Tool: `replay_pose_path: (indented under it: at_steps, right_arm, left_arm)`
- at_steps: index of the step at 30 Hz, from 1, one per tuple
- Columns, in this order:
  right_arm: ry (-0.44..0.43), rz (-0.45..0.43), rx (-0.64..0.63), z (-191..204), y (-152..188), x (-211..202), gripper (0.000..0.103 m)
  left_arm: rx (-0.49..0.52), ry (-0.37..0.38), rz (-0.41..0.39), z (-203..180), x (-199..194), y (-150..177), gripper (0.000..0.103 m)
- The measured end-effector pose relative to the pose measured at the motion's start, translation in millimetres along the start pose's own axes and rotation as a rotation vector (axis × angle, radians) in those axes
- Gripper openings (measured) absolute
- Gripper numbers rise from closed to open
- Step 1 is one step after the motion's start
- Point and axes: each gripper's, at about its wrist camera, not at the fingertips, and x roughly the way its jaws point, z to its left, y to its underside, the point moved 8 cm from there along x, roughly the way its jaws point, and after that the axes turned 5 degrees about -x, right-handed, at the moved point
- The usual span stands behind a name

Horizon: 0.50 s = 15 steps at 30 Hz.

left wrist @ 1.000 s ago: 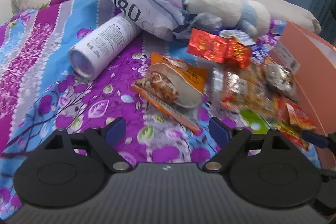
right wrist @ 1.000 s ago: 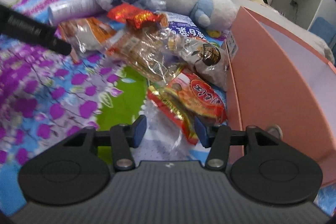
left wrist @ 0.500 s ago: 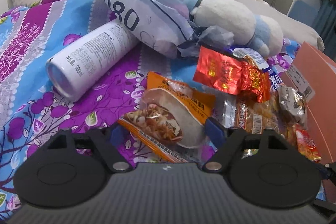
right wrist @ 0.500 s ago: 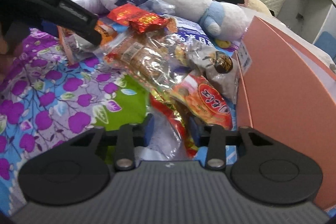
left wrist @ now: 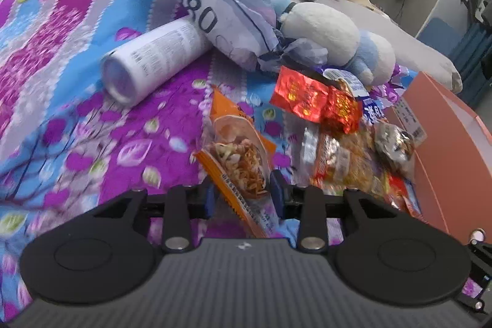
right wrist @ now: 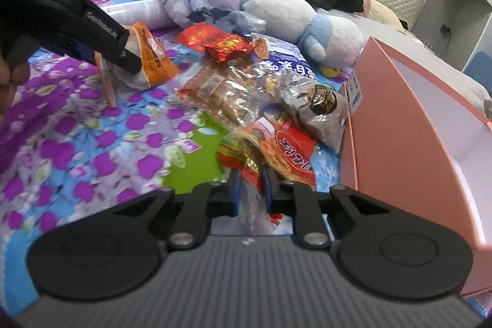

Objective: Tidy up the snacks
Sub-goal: 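Grasp the orange seasoning bag with left tool while right tool reaches red snack pack, then grasp the red-and-white snack pack with right tool while left tool lifts orange bag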

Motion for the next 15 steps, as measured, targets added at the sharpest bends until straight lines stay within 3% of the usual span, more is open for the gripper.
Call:
replay_pose_path:
  at_steps: [15]
  right_arm:
    - [-0.104, 0.017, -0.026, 46.8, 33.3, -74.3, 0.018]
  left_arm:
    - [-0.121, 0.003, 0.020, -0.3, -96.0, 86.4, 0.039]
